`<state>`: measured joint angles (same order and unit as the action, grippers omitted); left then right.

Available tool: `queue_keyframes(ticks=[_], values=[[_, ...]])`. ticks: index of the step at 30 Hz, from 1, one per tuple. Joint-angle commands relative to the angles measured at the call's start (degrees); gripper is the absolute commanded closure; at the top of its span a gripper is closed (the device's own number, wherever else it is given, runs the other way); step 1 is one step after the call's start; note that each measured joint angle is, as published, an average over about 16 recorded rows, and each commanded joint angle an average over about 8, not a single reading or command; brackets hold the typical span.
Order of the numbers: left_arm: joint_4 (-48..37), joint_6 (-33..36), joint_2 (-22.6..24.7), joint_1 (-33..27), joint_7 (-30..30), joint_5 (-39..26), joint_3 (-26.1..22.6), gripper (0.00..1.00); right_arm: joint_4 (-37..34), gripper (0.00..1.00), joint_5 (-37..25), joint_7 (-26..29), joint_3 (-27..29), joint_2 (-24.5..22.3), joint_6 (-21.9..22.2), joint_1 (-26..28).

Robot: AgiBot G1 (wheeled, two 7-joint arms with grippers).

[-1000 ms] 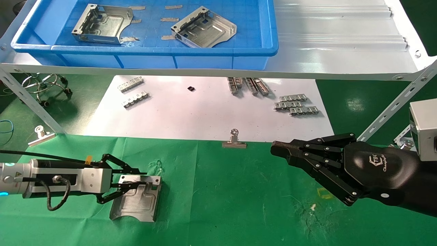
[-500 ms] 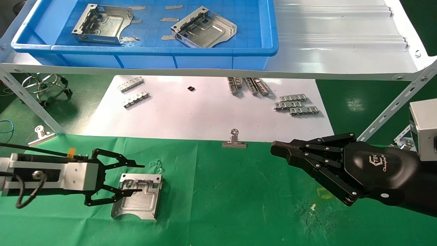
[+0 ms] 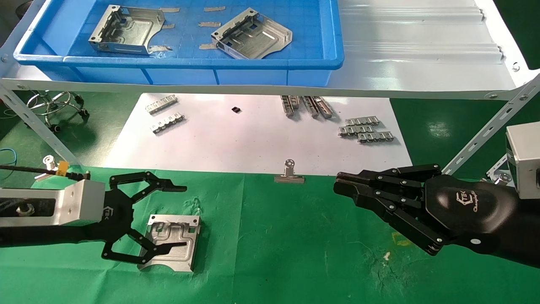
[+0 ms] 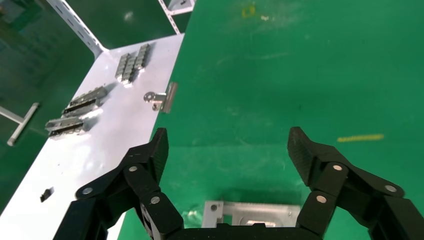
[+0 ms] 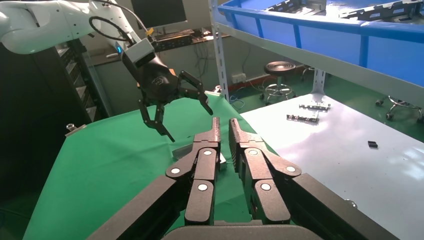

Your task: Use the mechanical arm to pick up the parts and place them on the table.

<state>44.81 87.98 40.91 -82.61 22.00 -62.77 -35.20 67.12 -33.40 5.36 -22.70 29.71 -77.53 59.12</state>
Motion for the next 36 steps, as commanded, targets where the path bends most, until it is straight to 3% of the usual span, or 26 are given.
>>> queue_keyframes(ticks=[1, 36], values=[[1.1, -0.1, -0.2, 0.8, -1.3, 0.8, 0.8, 0.00, 0.0, 0.00, 0.0, 0.0, 0.0, 0.0, 0.0, 0.0], [21.3, -1.7, -4.4, 15.5, -24.2, 15.4, 14.2, 0.00, 0.0, 0.00, 0.0, 0.0, 0.0, 0.0, 0.0, 0.0]])
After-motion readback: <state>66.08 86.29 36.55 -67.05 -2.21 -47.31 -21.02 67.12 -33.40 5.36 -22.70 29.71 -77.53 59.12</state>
